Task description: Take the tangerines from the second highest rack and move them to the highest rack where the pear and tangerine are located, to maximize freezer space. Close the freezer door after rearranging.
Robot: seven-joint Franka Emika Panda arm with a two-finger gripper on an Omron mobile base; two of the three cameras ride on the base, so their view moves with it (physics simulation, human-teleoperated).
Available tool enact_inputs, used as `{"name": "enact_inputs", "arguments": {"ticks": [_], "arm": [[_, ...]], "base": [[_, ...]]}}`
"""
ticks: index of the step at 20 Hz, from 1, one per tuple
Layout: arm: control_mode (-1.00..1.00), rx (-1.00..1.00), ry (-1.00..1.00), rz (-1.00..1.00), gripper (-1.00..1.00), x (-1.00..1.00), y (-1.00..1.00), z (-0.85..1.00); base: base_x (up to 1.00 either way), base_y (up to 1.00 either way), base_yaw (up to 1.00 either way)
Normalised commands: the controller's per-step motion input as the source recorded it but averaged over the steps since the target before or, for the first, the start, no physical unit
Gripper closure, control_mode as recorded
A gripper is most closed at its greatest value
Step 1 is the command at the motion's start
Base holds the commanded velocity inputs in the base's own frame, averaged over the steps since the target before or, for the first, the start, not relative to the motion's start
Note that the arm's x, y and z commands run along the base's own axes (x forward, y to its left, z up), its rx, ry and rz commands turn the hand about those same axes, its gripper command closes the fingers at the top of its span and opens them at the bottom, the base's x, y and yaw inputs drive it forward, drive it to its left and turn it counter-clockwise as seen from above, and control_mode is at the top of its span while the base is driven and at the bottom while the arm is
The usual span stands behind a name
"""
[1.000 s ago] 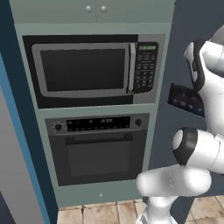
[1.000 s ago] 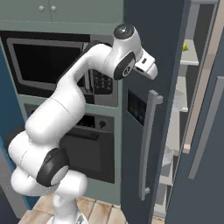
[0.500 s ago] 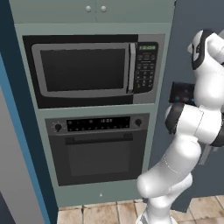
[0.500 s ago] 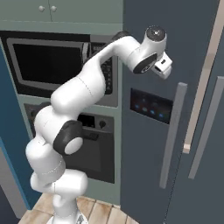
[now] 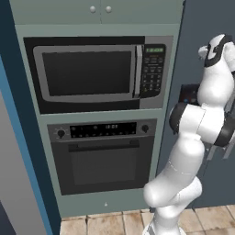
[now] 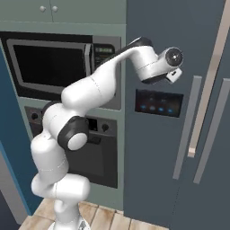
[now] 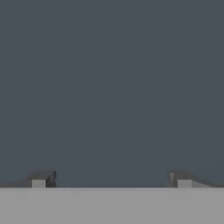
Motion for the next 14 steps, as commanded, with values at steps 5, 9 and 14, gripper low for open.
{"name": "enact_inputs", "arguments": {"ticks": [5,9,14], "arm": [[-1.00,0.01,-0.24,0.07,-1.00,0.08,0.49,-0.53],[-1.00,0.01,-0.08,0.07,-1.00,0.14,0.54,-0.44],[-1.00,0.00,0.00,0.08,-1.00,0.04,0.51,-0.32]], "base": [[0.00,0.00,0.00],[0.00,0.00,0.00],[0.00,0.00,0.00]]}}
